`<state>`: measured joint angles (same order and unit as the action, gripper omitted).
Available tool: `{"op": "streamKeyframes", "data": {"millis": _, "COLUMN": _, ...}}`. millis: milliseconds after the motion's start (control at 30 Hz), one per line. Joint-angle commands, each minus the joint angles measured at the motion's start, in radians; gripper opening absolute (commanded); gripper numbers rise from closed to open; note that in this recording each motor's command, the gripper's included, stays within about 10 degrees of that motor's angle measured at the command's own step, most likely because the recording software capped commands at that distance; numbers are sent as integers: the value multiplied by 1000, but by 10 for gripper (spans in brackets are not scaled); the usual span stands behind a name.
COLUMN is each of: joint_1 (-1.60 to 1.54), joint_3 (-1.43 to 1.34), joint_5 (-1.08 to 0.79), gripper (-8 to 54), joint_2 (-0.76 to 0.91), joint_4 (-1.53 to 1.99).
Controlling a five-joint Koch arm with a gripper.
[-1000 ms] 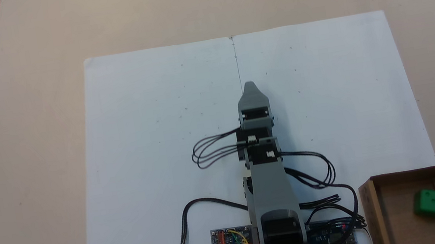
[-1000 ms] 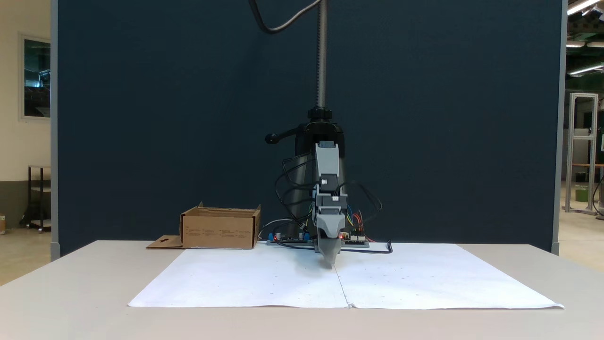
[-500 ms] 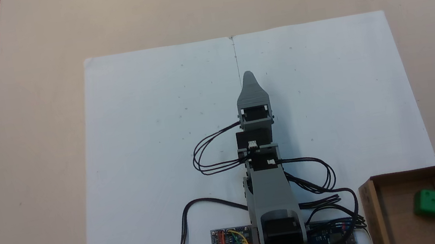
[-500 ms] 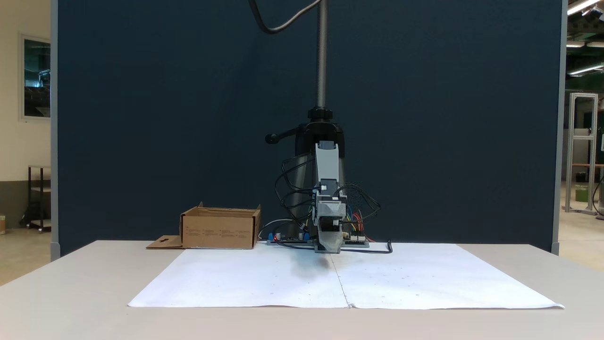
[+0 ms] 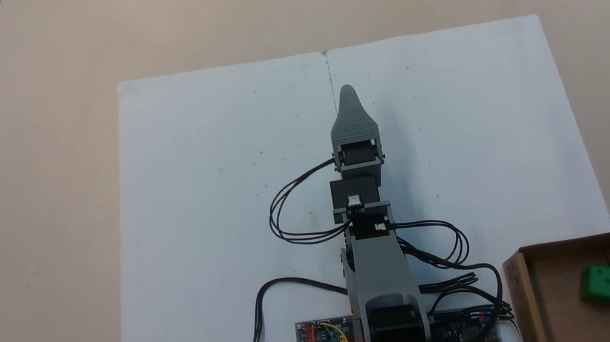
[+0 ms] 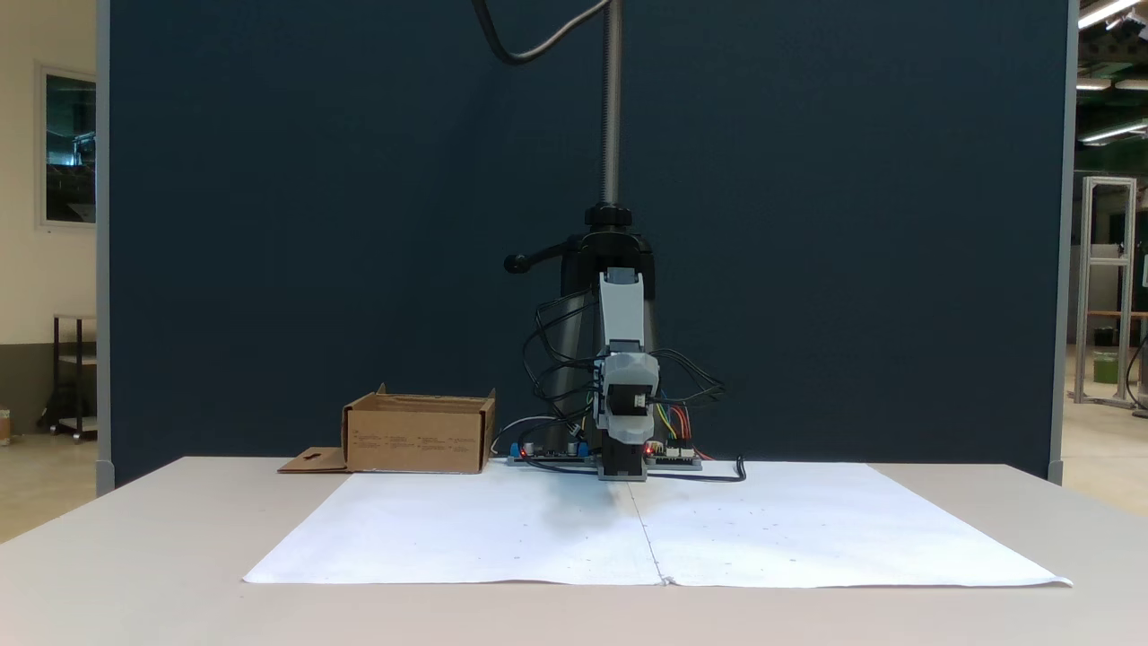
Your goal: Grasp a green dice and put it in the bin.
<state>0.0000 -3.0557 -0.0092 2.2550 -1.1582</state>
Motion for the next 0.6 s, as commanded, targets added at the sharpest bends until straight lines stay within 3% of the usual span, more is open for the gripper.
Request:
{"op": "streamKeyframes", "data": {"millis": 0, "joint_1": 14, "joint_3": -75, "joint_5": -9, "gripper": 437, "joint_2": 118, "joint_4": -170}}
{"op": "streamKeyframes", "data": {"millis": 567, "joint_1": 41, "joint_3": -74, "joint_5": -8, "gripper": 445, "joint_2": 110, "joint_4": -435}}
